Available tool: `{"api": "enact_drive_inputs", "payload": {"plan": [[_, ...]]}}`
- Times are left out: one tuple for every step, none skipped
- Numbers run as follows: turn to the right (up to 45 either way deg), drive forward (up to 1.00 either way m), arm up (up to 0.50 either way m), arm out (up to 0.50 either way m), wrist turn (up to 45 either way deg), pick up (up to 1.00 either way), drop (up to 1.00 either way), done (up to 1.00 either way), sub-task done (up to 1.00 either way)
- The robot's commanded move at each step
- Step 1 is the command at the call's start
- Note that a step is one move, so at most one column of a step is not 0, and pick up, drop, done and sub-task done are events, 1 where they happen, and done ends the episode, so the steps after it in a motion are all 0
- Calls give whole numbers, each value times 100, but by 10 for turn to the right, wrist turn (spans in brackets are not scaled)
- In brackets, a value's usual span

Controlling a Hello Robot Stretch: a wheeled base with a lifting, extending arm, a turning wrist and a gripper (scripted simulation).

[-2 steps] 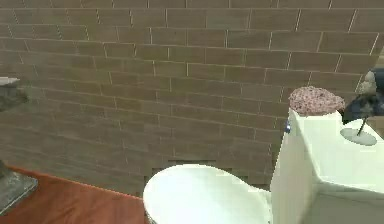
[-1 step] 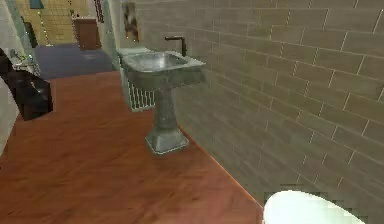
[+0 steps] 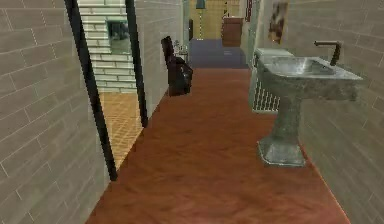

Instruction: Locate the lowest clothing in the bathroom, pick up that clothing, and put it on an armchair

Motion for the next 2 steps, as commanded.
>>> {"api": "enact_drive_inputs", "payload": {"plan": [[0,100,0,0,0,0,0,0,0],[0,35,0,0,0,0,0,0,0]]}}
